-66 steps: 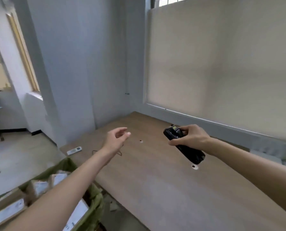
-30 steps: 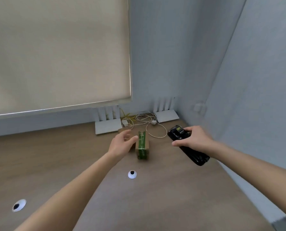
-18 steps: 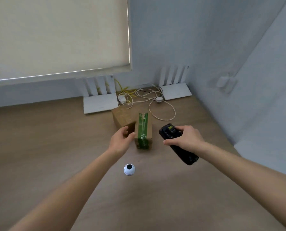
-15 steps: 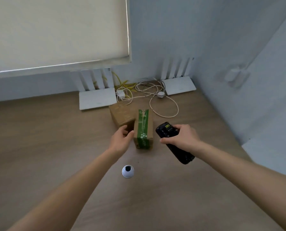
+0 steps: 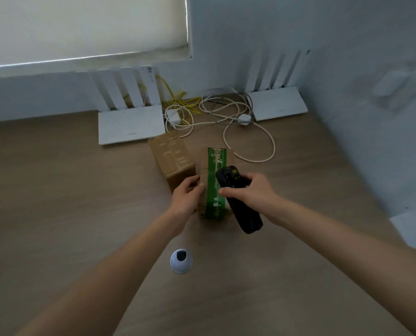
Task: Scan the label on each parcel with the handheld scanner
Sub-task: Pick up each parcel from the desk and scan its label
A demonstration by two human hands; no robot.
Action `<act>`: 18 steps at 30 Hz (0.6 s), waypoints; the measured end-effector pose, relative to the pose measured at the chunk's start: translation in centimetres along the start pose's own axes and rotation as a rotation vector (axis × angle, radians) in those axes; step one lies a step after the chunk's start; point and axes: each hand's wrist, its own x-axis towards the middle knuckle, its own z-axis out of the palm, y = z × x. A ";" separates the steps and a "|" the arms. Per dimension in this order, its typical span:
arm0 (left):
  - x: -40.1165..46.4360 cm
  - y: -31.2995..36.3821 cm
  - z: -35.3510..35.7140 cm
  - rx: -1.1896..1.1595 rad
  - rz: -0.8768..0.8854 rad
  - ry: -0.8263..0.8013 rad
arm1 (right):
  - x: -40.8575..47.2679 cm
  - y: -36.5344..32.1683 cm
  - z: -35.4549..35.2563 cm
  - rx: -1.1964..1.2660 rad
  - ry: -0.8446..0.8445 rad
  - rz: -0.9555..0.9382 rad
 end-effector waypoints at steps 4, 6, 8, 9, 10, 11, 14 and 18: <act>-2.4 0.6 0.2 -0.025 0.032 -0.040 | -2.5 -0.1 -0.8 0.049 0.049 -0.007; -4.6 1.3 0.1 -0.026 0.056 -0.073 | -4.6 -0.6 -1.5 0.057 0.053 -0.022; -6.9 2.0 -0.1 -0.046 0.082 -0.110 | -7.1 -1.4 -2.3 0.074 0.068 -0.047; -8.1 2.3 -0.2 -0.056 0.104 -0.122 | -8.4 -1.9 -2.7 0.084 0.081 -0.061; -9.5 2.7 -0.4 -0.076 0.130 -0.134 | -9.8 -2.5 -3.1 0.093 0.091 -0.074; -10.8 3.1 -0.5 -0.096 0.155 -0.152 | -11.2 -3.1 -3.4 0.097 0.103 -0.094; -15.2 4.7 -1.1 -0.114 0.211 -0.145 | -15.6 -4.7 -4.1 0.085 0.147 -0.156; -20.6 6.6 -2.0 -0.057 0.281 -0.101 | -21.6 -6.7 -4.8 0.054 0.229 -0.227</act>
